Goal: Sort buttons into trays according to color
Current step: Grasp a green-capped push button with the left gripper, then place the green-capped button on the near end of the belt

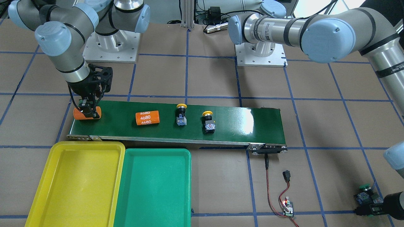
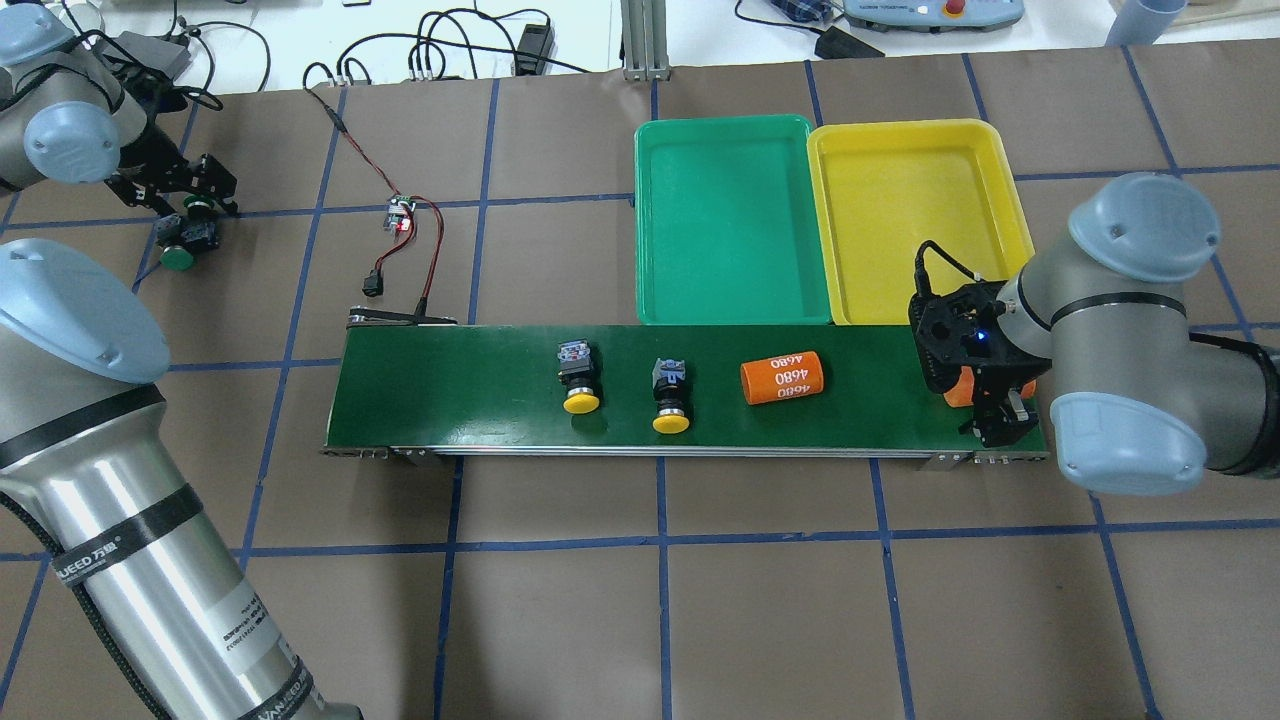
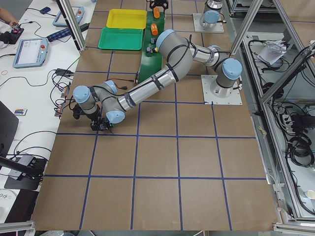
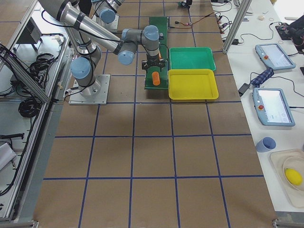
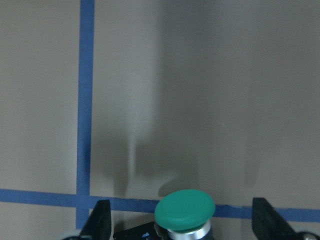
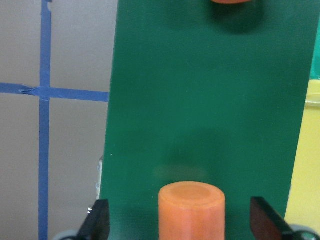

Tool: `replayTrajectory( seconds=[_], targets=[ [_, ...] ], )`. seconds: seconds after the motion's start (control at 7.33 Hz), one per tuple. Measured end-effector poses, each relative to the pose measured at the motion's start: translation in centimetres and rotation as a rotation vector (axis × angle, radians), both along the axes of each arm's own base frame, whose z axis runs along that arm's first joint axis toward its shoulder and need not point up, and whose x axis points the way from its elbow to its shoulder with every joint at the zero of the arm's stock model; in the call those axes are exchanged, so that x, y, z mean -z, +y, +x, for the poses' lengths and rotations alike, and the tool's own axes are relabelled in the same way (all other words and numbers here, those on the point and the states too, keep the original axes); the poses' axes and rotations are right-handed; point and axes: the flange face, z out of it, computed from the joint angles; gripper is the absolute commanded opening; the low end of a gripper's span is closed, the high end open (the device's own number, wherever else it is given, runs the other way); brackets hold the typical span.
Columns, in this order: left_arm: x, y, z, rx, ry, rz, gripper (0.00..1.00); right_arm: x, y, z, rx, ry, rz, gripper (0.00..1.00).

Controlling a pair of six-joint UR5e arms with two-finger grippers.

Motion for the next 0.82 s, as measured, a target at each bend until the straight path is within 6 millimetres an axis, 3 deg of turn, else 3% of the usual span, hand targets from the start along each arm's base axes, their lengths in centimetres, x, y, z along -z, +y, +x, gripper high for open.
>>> replayTrajectory(
  seconds=[0.14,0.55,0.82],
  targets=[
    [0.0,0.2,-0.5,0.004,0.008,0.016,0.00,0.0,0.0,0.0,0.000,0.000,0.000,1.00],
    [-0.5,0.3,-1.5,0.004,0.030,0.032,0.00,0.0,0.0,0.0,0.000,0.000,0.000,1.00],
    [-2.5,0.6,-2.8,-0.004,0.051,0.056,0.00,0.0,0.0,0.0,0.000,-0.001,0.000,1.00]
  ],
)
